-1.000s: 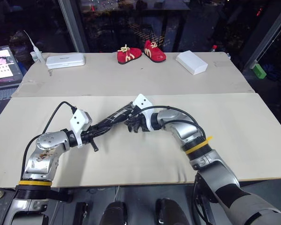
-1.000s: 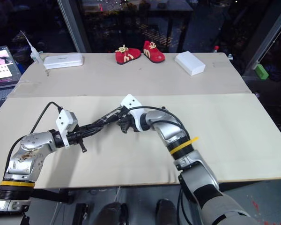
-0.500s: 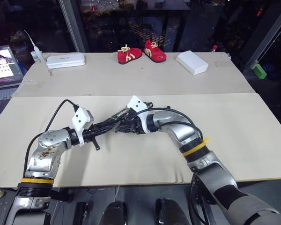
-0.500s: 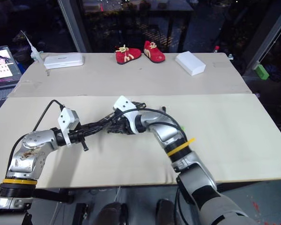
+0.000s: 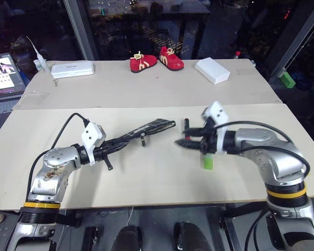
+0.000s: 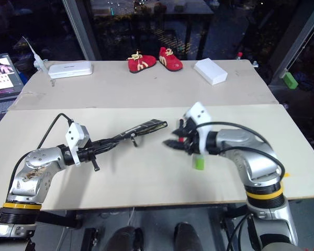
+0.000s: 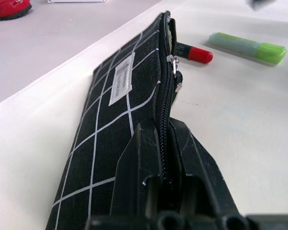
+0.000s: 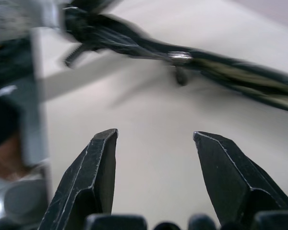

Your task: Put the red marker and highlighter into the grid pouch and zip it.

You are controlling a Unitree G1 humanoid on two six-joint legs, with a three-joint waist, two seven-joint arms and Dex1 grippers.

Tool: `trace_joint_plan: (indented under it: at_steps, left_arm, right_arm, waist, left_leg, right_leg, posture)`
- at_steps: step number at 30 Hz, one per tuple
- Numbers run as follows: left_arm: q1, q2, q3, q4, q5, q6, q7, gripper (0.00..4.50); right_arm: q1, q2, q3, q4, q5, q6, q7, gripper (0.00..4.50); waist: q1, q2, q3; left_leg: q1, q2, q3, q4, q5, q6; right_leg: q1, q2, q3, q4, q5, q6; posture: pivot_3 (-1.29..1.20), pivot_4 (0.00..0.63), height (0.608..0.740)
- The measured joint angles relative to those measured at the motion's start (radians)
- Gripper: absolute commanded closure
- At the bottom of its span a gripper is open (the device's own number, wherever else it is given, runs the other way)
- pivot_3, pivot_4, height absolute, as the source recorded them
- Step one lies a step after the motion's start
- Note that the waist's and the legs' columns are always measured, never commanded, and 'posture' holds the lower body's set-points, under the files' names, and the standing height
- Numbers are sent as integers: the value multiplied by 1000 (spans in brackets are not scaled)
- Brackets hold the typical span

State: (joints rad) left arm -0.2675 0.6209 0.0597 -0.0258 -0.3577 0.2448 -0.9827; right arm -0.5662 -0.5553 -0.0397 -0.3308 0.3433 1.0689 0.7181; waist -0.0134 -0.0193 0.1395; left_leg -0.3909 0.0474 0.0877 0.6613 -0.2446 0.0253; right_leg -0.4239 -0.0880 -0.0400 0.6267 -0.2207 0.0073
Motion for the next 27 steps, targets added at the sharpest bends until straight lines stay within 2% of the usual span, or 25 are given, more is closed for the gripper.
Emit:
trace_joint_plan:
  at_steps: [4,9,11,22,25,26,27]
  left_arm:
    - [16,0,2,-2,0,0,6,4500]
    - [17,-1,3,-4,0,0,12,4500]
    - [17,-3,3,-4,0,-1,12,4500]
    - [30,-3,3,-5,0,-1,12,4500]
    - [34,-2,4,-9,0,0,13,4500]
    - [37,0,5,-18,-1,1,14,4500]
    - [39,1,7,-23,-2,1,14,4500]
  right_arm:
    - [58,-18,-75,15,-76,46,-163,1667]
    - [202,54,-10,6,-107,68,-268,1667]
    - [204,81,1,5,-107,77,-291,1667]
    - [258,73,61,-41,-132,72,-339,1667]
    - [264,74,61,-48,-125,72,-342,2333]
    - [264,74,62,-48,-123,72,-338,2779]
    - [264,72,62,-48,-124,72,-336,3038]
  waist:
    - [5,0,0]
    - [-2,0,0]
    - [-5,-1,0]
    - [2,-1,0]
    - [1,-1,0]
    - [1,-1,0]
    - [2,-1,0]
  left_leg:
    - [-2,0,0,0,0,0]
    - [-4,-1,0,0,0,1]
    - [-2,-1,0,0,0,1]
    - [-2,-1,-1,0,-1,1]
    - [-2,-1,-1,0,-1,1]
    - [-1,-1,-1,0,-1,1]
    - [-1,-1,-1,0,-1,1]
  right_leg:
    - [-1,0,-1,-1,-1,1]
    - [-3,0,2,-1,-1,1]
    - [-2,0,3,-1,0,1]
    - [-1,0,1,-2,-1,2]
    - [0,0,1,-1,-1,2]
    - [0,0,2,-1,-1,2]
    - [0,0,2,-1,-1,2]
  posture:
    - [0,150,740]
    - [0,150,740]
    - [0,150,740]
    - [0,150,740]
    - [0,150,740]
    - [0,150,740]
    - [0,150,740]
